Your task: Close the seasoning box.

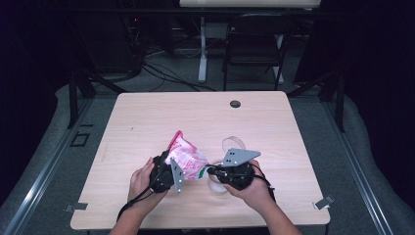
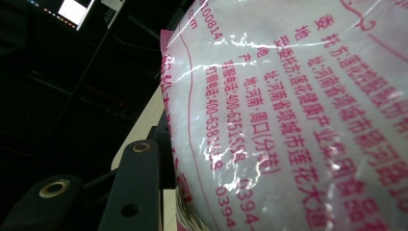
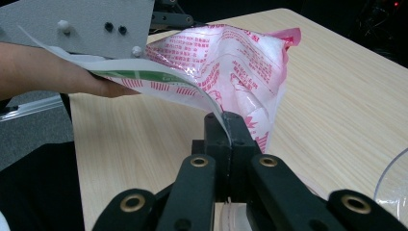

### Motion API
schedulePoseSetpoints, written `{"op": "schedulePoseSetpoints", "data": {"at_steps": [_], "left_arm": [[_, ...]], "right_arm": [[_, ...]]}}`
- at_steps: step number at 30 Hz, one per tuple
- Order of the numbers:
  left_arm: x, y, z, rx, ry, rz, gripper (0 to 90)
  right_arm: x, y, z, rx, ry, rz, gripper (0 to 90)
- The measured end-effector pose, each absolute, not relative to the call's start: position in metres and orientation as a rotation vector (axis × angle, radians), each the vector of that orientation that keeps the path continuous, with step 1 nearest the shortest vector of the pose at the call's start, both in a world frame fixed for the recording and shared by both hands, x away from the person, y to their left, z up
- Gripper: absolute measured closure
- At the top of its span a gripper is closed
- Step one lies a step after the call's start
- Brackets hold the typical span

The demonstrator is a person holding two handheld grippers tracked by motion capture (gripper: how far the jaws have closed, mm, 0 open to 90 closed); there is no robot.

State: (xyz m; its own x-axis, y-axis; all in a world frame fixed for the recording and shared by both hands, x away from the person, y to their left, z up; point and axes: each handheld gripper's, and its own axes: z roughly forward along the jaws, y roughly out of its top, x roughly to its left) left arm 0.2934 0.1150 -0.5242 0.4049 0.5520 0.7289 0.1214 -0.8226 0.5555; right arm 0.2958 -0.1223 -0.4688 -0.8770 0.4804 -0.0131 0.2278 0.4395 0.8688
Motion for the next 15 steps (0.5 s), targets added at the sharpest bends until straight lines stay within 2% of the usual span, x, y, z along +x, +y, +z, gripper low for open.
{"op": "schedulePoseSetpoints", "data": {"at_steps": [15], "left_arm": [[0.2914, 0.1109, -0.5249, 2.247, 0.541, 1.456, 59.9]], "right_arm": [[0.2956, -0.1251, -0.4717, 0.628, 2.438, 1.406, 90.0]]}}
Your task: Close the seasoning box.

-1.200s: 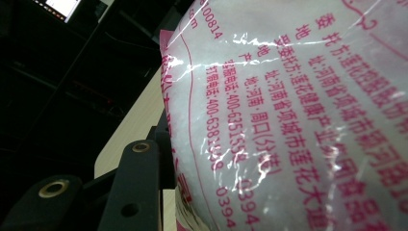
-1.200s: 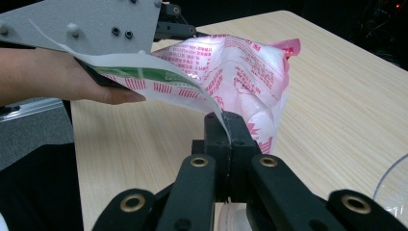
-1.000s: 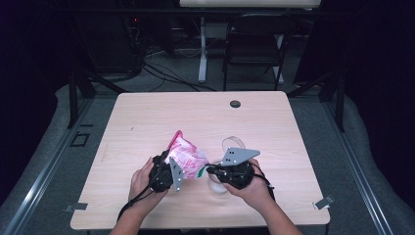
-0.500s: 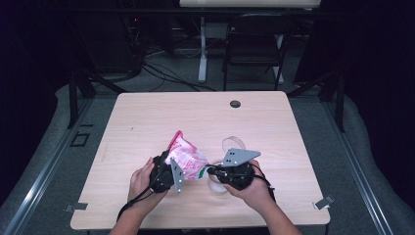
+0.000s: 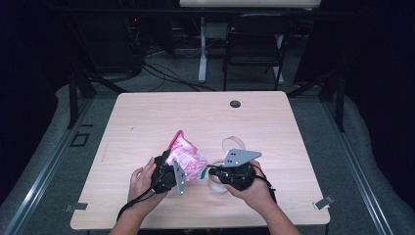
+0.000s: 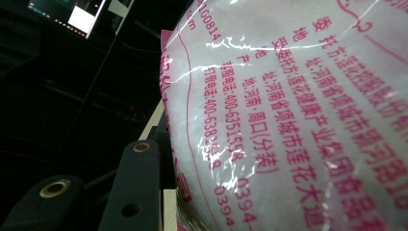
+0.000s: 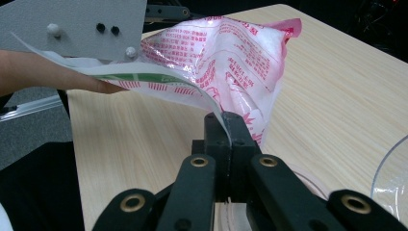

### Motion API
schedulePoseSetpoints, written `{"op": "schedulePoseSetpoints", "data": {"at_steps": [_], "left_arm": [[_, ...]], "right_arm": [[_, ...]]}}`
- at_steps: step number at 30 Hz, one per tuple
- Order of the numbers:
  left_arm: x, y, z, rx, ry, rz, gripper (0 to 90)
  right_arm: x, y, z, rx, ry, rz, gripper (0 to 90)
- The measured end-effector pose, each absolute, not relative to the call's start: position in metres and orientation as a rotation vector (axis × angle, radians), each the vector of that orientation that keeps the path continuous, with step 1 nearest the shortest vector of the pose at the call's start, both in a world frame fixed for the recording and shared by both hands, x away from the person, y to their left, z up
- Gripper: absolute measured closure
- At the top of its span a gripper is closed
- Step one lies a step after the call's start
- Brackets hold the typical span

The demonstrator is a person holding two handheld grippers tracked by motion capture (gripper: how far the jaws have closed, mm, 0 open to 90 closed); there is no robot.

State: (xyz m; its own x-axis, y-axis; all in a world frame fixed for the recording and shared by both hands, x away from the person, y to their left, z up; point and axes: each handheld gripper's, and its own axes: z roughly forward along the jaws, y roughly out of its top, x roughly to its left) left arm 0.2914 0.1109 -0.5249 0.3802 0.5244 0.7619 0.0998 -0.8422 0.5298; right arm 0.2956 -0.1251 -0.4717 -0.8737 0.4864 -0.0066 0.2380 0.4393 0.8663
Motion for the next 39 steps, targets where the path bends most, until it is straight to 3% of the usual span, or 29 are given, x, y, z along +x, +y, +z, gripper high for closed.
{"op": "schedulePoseSetpoints", "data": {"at_steps": [39], "left_arm": [[0.297, 0.091, -0.502, 2.368, 0.368, 1.597, 60.2]], "right_arm": [[0.3, -0.145, -0.475, 0.693, 2.418, 1.398, 90.0]]}}
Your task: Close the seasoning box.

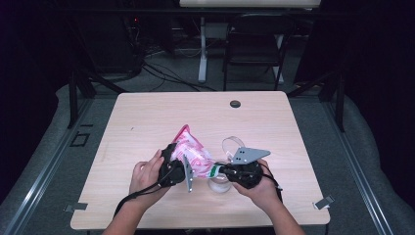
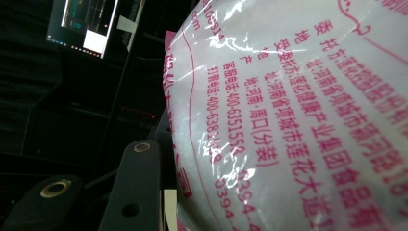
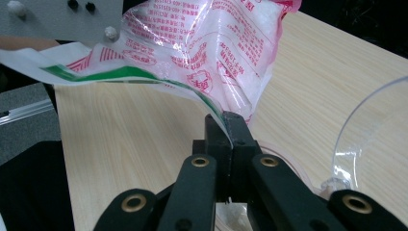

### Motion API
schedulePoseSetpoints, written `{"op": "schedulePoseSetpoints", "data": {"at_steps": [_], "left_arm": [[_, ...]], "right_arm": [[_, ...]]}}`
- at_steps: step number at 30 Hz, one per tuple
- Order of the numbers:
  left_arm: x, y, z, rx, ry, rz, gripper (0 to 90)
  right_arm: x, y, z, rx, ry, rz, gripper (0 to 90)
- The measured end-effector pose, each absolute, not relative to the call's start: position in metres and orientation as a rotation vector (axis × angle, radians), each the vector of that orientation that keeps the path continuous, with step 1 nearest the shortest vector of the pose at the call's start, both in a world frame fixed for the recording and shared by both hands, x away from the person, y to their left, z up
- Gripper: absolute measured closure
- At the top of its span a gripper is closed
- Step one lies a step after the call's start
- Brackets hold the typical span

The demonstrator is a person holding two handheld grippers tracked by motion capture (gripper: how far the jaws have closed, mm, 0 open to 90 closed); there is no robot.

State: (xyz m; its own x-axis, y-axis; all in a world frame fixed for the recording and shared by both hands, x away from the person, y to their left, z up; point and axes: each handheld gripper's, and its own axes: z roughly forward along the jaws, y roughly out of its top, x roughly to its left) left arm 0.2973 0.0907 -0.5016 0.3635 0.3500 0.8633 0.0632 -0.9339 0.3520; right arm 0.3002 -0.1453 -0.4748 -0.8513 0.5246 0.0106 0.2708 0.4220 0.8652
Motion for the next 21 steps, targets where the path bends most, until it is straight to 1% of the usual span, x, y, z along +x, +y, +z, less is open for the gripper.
{"op": "schedulePoseSetpoints", "data": {"at_steps": [12, 21], "left_arm": [[0.2977, 0.0867, -0.5007, 2.372, 0.324, 1.629, 60.8], [0.2964, 0.0856, -0.4973, 2.355, 0.296, 1.677, 61.0]], "right_arm": [[0.3013, -0.1497, -0.4806, 0.721, 2.43, 1.374, 90.0], [0.3011, -0.1506, -0.4803, 0.724, 2.427, 1.385, 90.0]]}}
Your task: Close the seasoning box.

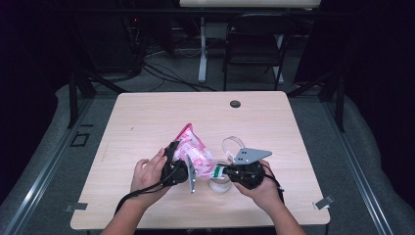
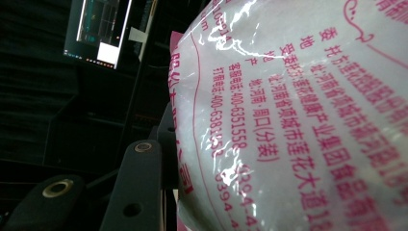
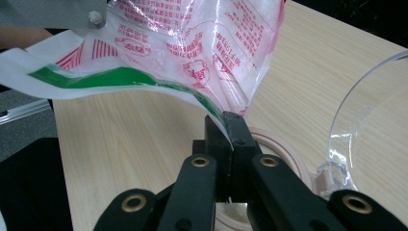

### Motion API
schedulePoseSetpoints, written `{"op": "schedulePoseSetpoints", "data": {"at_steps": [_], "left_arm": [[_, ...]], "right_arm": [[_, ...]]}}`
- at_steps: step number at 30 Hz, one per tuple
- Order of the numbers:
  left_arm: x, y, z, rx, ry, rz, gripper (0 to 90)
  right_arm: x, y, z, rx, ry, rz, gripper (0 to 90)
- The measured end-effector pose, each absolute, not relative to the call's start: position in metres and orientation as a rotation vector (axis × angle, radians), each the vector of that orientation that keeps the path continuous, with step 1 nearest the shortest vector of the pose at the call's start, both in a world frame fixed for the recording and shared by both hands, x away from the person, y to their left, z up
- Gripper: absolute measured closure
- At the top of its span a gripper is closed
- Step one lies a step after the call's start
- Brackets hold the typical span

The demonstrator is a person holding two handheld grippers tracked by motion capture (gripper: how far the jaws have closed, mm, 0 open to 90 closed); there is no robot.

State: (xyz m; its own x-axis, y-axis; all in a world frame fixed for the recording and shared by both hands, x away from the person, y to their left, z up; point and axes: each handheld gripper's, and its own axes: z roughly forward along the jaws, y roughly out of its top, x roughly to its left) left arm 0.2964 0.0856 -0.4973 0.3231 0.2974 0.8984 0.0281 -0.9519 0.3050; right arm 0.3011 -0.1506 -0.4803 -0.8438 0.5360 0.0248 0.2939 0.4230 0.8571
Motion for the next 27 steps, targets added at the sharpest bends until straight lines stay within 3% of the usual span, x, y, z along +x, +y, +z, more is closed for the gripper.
{"op": "schedulePoseSetpoints", "data": {"at_steps": [27], "left_arm": [[0.2934, 0.0826, -0.4923, 2.311, 0.25, 1.749, 61.8]], "right_arm": [[0.3012, -0.1509, -0.4811, 0.727, 2.421, 1.372, 90.0]]}}
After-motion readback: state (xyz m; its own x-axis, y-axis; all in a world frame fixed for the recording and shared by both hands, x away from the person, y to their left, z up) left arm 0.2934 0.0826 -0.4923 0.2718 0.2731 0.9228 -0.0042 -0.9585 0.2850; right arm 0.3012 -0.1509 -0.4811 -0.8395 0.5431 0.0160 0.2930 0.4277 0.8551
